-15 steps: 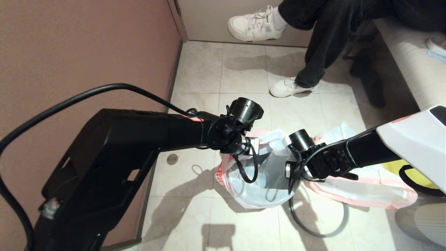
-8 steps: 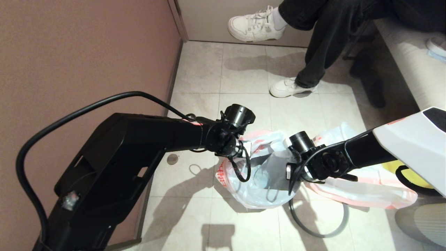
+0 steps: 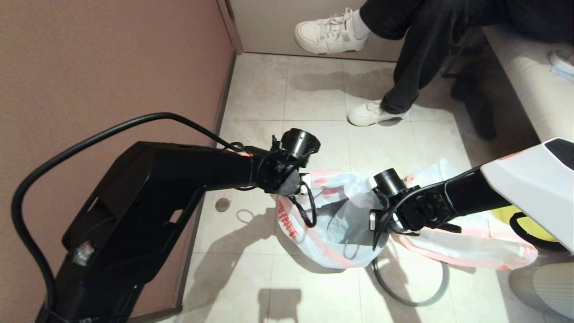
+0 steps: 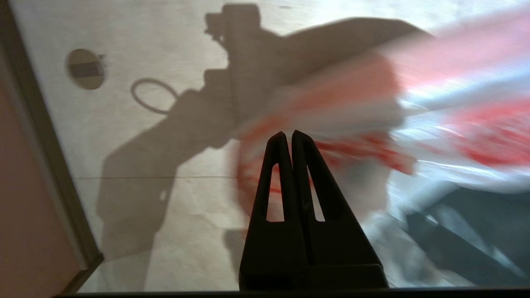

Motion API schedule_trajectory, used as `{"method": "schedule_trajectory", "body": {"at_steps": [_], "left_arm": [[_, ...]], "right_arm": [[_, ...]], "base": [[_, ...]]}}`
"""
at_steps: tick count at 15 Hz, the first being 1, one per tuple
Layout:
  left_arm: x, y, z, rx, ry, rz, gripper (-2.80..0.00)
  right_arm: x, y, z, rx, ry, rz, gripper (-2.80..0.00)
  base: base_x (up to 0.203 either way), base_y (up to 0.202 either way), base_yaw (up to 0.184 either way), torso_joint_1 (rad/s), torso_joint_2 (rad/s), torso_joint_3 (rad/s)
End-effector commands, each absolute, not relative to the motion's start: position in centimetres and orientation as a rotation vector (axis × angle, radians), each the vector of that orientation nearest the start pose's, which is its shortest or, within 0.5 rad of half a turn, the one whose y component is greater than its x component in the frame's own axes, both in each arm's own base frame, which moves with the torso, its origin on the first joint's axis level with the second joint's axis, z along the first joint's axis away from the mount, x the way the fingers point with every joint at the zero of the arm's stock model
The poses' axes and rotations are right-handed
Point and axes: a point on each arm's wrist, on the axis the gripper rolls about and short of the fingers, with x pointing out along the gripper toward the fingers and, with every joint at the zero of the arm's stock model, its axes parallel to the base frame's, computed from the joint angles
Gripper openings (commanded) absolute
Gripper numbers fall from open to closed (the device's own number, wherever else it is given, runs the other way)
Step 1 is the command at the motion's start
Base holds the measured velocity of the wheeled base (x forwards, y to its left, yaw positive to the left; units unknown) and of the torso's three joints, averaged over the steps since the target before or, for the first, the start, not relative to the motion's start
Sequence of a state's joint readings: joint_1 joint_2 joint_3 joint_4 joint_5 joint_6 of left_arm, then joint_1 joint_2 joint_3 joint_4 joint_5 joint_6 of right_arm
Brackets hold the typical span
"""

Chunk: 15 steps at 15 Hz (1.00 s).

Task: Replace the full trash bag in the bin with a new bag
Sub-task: Put the new garbage bag on the trash can

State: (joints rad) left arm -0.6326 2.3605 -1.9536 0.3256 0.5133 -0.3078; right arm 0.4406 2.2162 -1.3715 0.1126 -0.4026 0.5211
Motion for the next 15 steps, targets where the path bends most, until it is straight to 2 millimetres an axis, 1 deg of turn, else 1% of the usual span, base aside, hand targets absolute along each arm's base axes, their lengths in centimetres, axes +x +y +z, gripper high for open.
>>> {"method": "schedule_trajectory", "body": {"at_steps": [1, 5, 6, 9, 12, 14, 15], "left_arm": [[38.9, -27.2, 15.2, 0.094, 0.611, -0.017, -2.8], [39.6, -27.5, 12.8, 0.122, 0.652, -0.012, -2.8], [39.8, -27.5, 11.8, 0.125, 0.671, -0.004, -2.8], [39.1, -27.3, 10.3, 0.111, 0.778, 0.04, -2.8], [39.3, -27.2, 7.5, 0.09, 0.868, 0.077, -2.8], [39.3, -26.9, 6.1, 0.051, 0.901, 0.12, -2.8], [39.1, -26.5, 5.6, 0.042, 0.933, 0.15, -2.8]], "right_arm": [[37.5, 16.7, 7.5, 0.096, 0.851, -0.195, -2.8], [37.6, 16.6, 7.4, 0.093, 0.853, -0.196, -2.8], [37.7, 16.4, 7.3, 0.095, 0.855, -0.201, -2.8], [38.0, 16.1, 6.9, 0.104, 0.868, -0.197, -2.8], [38.3, 15.6, 6.6, 0.103, 0.872, -0.206, -2.8], [38.5, 15.4, 6.6, 0.108, 0.875, -0.207, -2.8], [38.6, 15.4, 6.4, 0.108, 0.876, -0.21, -2.8]], "base": [[0.0, 0.0, 0.0, 0.0, 0.0, 0.0], [0.0, 0.0, 0.0, 0.0, 0.0, 0.0], [0.0, 0.0, 0.0, 0.0, 0.0, 0.0], [0.0, 0.0, 0.0, 0.0, 0.0, 0.0], [0.0, 0.0, 0.0, 0.0, 0.0, 0.0], [0.0, 0.0, 0.0, 0.0, 0.0, 0.0], [0.0, 0.0, 0.0, 0.0, 0.0, 0.0]]}}
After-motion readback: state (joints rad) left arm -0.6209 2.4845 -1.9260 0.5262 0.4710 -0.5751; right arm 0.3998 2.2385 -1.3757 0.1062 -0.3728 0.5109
